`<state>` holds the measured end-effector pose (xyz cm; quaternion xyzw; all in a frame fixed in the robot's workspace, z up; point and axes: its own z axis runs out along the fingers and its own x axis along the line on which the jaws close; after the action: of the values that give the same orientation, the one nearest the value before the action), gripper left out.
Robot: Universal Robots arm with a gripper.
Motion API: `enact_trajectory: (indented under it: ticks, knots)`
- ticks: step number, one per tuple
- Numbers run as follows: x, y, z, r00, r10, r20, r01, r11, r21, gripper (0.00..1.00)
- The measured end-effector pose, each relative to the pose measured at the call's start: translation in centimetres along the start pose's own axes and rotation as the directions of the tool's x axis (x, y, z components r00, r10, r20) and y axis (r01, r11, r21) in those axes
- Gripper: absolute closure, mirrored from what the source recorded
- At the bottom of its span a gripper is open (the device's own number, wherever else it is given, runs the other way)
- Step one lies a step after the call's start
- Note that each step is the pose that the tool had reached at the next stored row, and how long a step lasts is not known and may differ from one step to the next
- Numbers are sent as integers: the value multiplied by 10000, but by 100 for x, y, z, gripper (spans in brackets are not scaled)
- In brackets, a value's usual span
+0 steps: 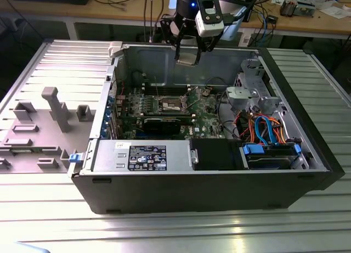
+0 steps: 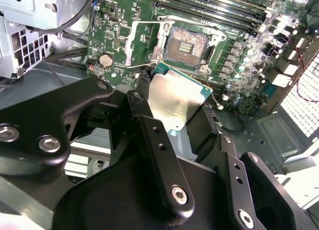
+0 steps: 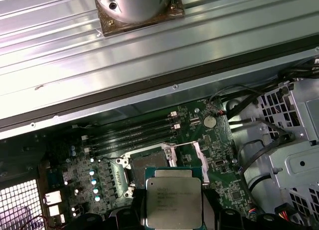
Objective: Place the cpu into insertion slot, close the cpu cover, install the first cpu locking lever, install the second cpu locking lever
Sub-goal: 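Place the cpu into insertion slot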
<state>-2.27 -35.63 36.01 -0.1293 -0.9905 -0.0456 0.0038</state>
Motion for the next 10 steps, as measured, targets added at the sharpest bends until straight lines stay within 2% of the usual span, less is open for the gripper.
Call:
enact_trajectory:
  ticks: [3, 8, 10]
  knots:
    - [0, 0, 0, 10000, 54, 5, -54, 10000, -2, 46]
    - [0, 0, 1, 9982, 599, 53, -598, 9982, -13, 46]
    - [0, 0, 1, 9981, 607, 54, -606, 9982, -13, 46]
